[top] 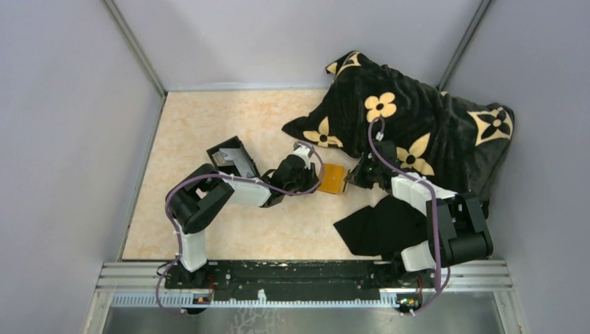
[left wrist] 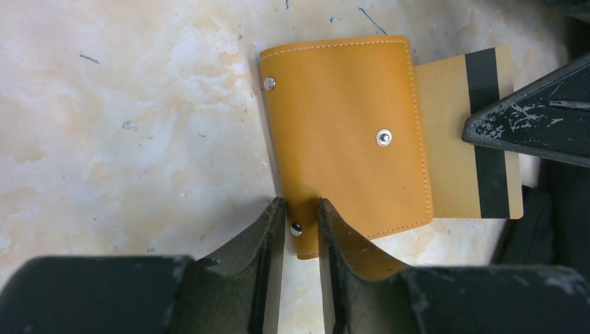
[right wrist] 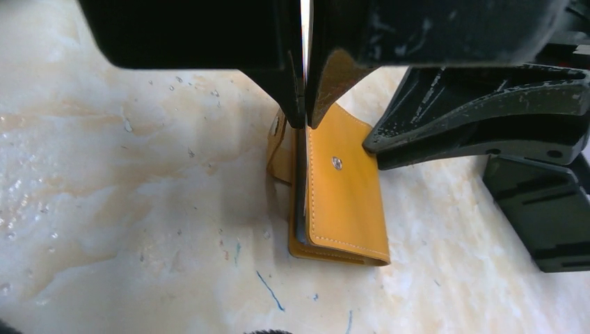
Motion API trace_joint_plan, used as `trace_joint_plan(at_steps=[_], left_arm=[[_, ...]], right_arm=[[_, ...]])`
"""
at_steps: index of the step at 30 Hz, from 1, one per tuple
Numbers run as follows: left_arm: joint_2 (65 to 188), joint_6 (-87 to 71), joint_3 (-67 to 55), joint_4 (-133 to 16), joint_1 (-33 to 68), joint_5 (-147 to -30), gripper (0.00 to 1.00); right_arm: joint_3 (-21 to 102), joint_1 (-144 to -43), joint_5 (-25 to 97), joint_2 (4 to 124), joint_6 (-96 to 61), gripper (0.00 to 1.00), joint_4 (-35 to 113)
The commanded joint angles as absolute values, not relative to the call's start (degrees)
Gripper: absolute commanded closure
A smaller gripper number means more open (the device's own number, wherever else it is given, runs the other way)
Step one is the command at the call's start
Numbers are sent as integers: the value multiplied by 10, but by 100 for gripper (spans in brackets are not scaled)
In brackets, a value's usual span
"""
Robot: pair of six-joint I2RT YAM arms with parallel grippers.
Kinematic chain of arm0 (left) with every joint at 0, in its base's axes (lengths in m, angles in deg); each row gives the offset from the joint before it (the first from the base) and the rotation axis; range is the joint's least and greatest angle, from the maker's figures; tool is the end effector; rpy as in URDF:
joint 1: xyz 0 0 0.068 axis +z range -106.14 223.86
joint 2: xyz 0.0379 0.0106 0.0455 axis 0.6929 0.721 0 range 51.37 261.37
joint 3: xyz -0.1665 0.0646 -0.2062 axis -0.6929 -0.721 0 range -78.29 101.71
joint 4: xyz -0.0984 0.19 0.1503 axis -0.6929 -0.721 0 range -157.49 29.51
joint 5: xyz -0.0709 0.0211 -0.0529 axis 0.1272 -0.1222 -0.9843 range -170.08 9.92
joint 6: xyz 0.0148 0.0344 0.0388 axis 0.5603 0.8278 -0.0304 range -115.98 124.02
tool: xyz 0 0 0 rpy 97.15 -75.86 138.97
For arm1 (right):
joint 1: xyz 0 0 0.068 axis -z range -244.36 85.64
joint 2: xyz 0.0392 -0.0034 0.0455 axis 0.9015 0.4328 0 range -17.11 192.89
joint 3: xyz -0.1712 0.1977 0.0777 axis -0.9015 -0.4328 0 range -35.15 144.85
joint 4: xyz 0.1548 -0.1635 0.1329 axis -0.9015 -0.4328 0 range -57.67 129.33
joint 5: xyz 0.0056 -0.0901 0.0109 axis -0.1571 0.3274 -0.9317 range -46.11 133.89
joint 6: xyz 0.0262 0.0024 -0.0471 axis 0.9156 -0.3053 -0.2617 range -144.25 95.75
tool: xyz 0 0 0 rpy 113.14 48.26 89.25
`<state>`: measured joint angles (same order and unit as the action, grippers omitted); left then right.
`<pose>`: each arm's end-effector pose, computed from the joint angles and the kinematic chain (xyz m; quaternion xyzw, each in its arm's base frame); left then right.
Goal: Put the credit cards into the card holder
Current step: Open the card holder at the center of the board.
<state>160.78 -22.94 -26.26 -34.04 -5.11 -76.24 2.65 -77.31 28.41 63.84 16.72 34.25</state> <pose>0.2541 -0.2884 0.1321 0.1497 0.8567 -0.2802 0.4064 0.2614 0.0698 0.1696 0.1775 0.9099 0.2723 0.2578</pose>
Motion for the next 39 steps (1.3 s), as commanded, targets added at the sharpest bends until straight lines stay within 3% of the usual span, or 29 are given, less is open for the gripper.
trace_joint_plan(at_steps=[1,7,11,25,39], left_arm=[[1623,-226,-268,-402,-45,-761,67],[1611,-233,-272,-410,-37,-758,53],[1606,-234,-271,-414,-33,-757,50],[1609,-238,-269,-420,-25,-756,51],[1615,-240,-269,-420,-23,-761,53]], right_arm=[[19,-765,245,614,175,100,408],[14,-761,227,619,175,100,431],[12,-760,221,632,176,100,446],[32,-755,272,625,125,100,381],[24,-754,254,641,135,100,410]])
